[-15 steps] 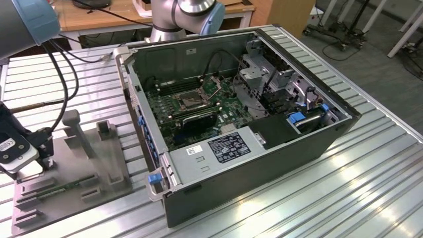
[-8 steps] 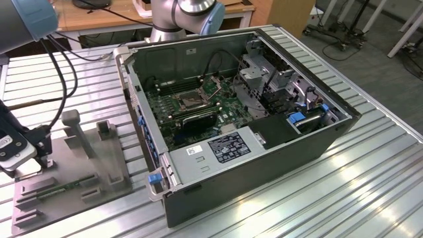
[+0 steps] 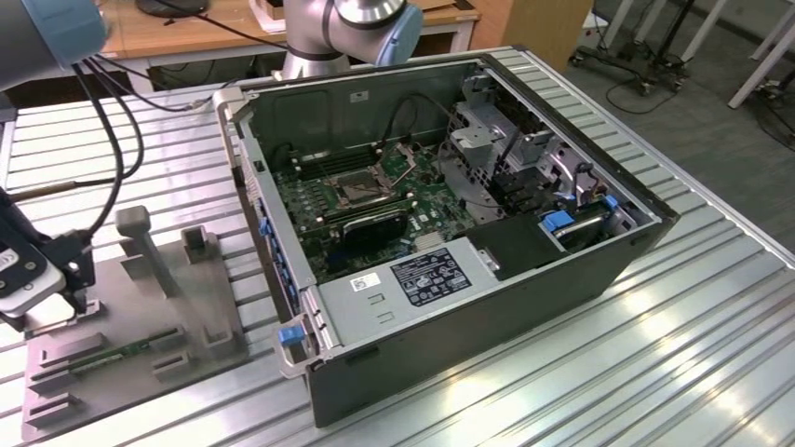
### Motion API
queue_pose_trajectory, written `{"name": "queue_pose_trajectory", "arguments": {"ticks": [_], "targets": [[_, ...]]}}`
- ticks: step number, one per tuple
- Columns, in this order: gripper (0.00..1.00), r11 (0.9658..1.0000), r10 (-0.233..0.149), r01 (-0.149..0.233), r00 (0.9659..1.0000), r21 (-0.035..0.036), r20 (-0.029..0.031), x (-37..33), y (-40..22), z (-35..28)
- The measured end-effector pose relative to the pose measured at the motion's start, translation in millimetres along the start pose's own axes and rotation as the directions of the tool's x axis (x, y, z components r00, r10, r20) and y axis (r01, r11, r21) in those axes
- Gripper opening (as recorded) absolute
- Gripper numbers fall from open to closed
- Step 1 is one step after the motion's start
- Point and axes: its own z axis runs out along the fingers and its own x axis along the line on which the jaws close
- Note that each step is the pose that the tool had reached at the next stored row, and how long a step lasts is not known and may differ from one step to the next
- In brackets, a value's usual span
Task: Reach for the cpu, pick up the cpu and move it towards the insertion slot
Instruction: 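Pick up the cpu and move it towards the insertion slot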
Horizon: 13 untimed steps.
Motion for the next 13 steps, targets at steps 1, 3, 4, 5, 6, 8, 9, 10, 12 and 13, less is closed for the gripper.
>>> {"name": "queue_pose_trajectory", "arguments": {"ticks": [1,3,4,5,6,8,9,10,12,13], "targets": [[0.55,1.0000,0.000,0.000,1.0000,0.0000,0.0000,0.0,0.0,-0.8],[0.55,1.0000,0.000,0.000,1.0000,0.0000,0.0000,0.0,0.1,-2.3],[0.55,1.0000,0.000,0.000,1.0000,0.0000,0.0000,0.0,0.1,-2.9],[0.55,1.0000,0.000,0.000,1.0000,0.0000,0.0001,0.0,0.1,-3.6],[0.55,1.0000,0.000,0.000,1.0000,0.0000,0.0001,0.0,0.1,-4.3],[0.55,1.0000,0.000,0.000,1.0000,0.0000,0.0001,0.0,0.2,-5.8],[0.55,1.0000,0.000,0.000,1.0000,0.0000,0.0000,0.0,0.2,-6.7],[0.55,1.0000,0.000,0.000,1.0000,0.0001,0.0000,0.0,0.3,-7.6],[0.55,1.0000,0.000,0.000,1.0000,0.0000,0.0001,0.0,0.3,-9.1],[0.55,1.0000,0.000,0.000,1.0000,0.0000,0.0001,0.0,0.3,-9.8]]}}
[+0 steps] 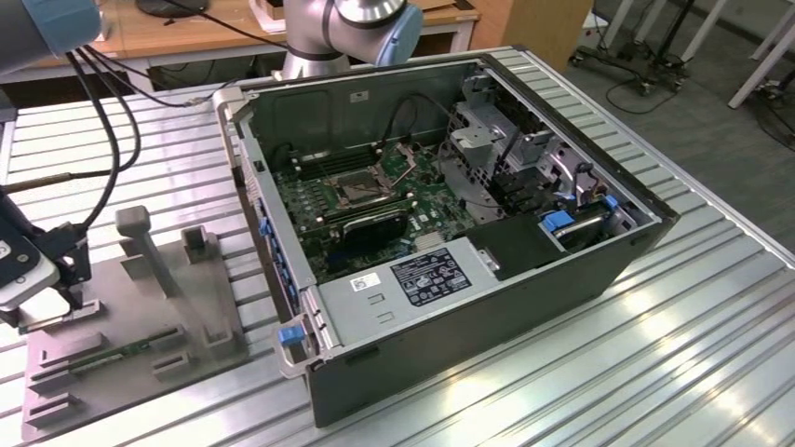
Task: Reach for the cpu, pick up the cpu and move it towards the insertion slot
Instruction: 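Pick up the cpu and move it towards the insertion slot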
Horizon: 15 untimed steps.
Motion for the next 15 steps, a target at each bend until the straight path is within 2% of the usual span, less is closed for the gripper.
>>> {"name": "queue_pose_trajectory", "arguments": {"ticks": [15], "targets": [[0.55,1.0000,0.000,0.000,1.0000,-0.0001,0.0001,0.0,0.2,-4.9]]}}
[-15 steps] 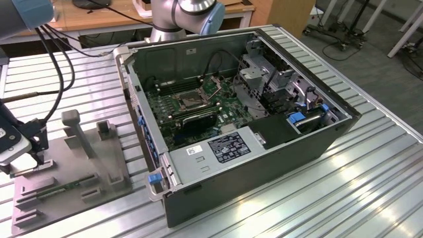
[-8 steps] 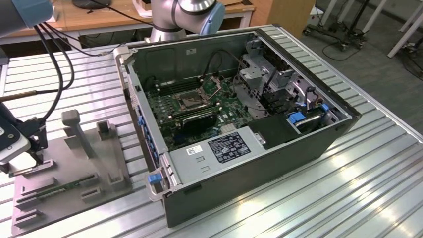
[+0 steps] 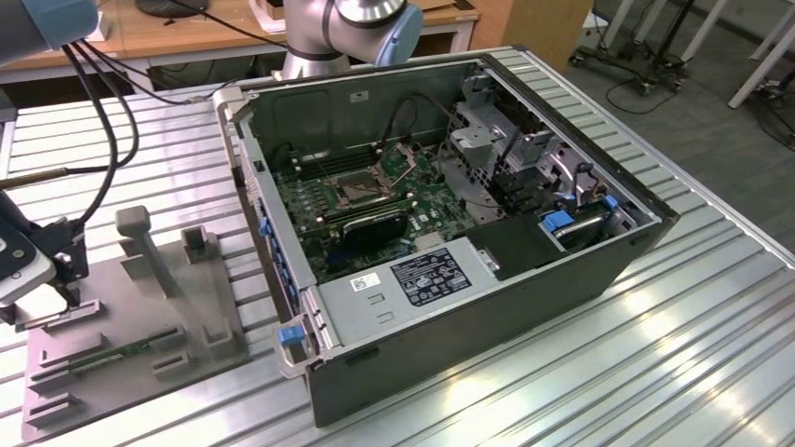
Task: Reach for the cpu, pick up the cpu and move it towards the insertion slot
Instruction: 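Pick up the cpu and move it towards the insertion slot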
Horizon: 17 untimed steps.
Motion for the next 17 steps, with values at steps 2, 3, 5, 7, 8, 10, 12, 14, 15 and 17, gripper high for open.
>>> {"name": "queue_pose_trajectory", "arguments": {"ticks": [2,3,5,7,8,10,12,14,15,17], "targets": [[0.55,1.0000,0.000,0.000,1.0000,0.0000,0.0000,0.0,0.0,-0.3],[0.55,1.0000,0.000,0.000,1.0000,0.0001,-0.0002,0.0,0.0,-0.7],[0.55,1.0000,0.000,0.000,1.0000,0.0001,-0.0003,0.0,0.0,-1.3],[0.55,1.0000,0.000,0.000,1.0000,0.0001,-0.0002,0.0,0.1,-2.0],[0.55,1.0000,0.000,0.000,1.0000,0.0002,-0.0003,0.0,0.1,-2.4],[0.55,1.0000,0.000,0.000,1.0000,0.0002,-0.0003,0.0,0.1,-3.3],[0.55,1.0000,0.000,0.000,1.0000,0.0001,-0.0001,0.0,0.1,-4.0],[0.55,1.0000,0.000,0.000,1.0000,0.0000,0.0000,0.0,0.2,-4.4],[0.55,1.0000,0.000,0.000,1.0000,0.0001,-0.0002,0.0,0.2,-4.7],[0.55,1.0000,0.000,0.000,1.0000,0.0001,-0.0002,0.0,0.2,-5.2]]}}
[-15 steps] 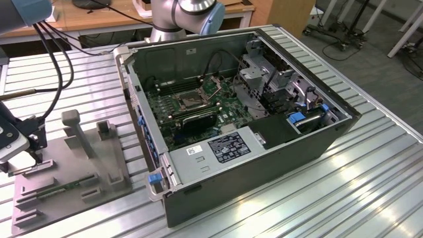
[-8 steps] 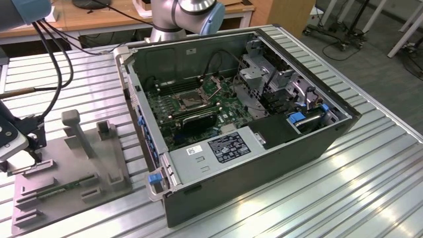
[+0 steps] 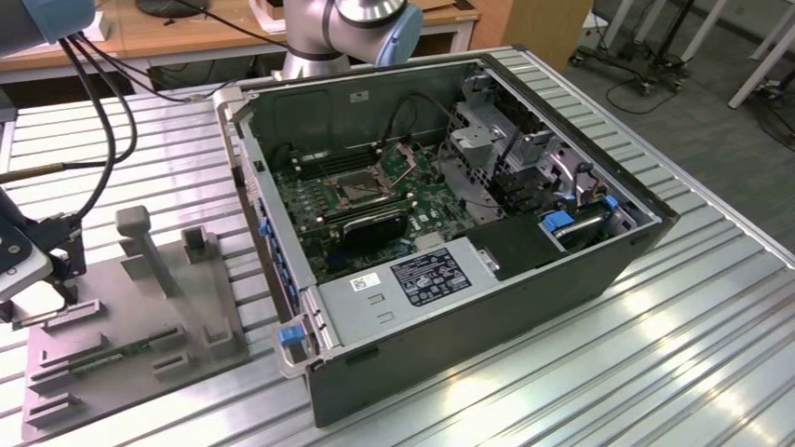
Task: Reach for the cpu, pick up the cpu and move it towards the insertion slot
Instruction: 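Pick up the cpu and move it towards the insertion slot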
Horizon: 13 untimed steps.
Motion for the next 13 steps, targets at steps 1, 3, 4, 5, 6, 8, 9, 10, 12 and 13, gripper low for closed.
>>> {"name": "queue_pose_trajectory", "arguments": {"ticks": [1,3,4,5,6,8,9,10,12,13], "targets": [[0.55,1.0000,0.000,0.000,1.0000,0.0000,0.0000,0.0,0.0,-0.1],[0.55,1.0000,0.000,0.000,1.0000,0.0000,0.0001,0.0,0.0,-0.2],[0.55,1.0000,0.000,0.000,1.0000,0.0000,-0.0001,0.0,0.0,-0.5],[0.55,1.0000,0.000,0.000,1.0000,0.0002,-0.0003,0.0,0.0,-1.0],[0.55,1.0000,0.000,0.000,1.0000,0.0001,-0.0001,0.0,0.0,-1.4],[0.55,1.0000,0.000,0.000,1.0000,0.0000,-0.0001,0.0,0.1,-2.7],[0.55,1.0000,0.000,0.000,1.0000,0.0001,-0.0001,0.0,0.1,-3.4],[0.55,1.0000,0.000,0.000,1.0000,0.0000,0.0001,0.0,0.1,-3.8],[0.55,1.0000,0.000,0.000,1.0000,0.0000,-0.0001,0.0,0.2,-5.0],[0.55,1.0000,0.000,0.000,1.0000,0.0000,0.0000,0.0,0.2,-5.7]]}}
